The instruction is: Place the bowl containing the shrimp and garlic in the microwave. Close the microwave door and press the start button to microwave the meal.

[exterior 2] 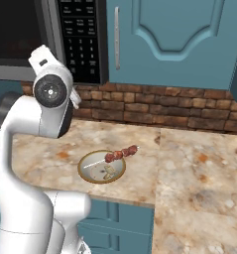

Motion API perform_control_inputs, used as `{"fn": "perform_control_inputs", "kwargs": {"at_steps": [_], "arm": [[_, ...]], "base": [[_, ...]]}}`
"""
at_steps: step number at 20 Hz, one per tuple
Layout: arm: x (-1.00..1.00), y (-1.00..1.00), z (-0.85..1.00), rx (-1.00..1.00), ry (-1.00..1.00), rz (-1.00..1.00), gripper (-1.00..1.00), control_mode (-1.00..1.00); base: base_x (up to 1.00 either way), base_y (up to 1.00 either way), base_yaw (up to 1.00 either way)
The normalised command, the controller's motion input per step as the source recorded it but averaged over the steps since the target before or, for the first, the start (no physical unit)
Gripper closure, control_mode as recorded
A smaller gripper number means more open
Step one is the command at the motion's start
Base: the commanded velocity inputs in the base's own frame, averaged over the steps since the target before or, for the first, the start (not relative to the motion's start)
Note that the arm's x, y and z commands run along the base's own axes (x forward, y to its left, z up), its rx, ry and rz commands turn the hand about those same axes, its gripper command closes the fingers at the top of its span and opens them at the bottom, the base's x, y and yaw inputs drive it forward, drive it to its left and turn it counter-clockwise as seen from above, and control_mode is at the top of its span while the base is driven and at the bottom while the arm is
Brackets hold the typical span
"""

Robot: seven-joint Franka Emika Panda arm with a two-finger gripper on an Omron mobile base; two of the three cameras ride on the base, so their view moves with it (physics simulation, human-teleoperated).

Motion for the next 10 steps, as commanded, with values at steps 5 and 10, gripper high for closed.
{"fn": "perform_control_inputs", "kwargs": {"at_steps": [5,10], "arm": [[0.00,0.16,0.07,0.22,0.00,0.00,1.00,-1.00],[0.01,-0.10,0.11,0.36,0.01,0.00,1.00,-1.00]], "base": [[0.00,0.00,0.00],[0.00,0.00,0.00]]}}
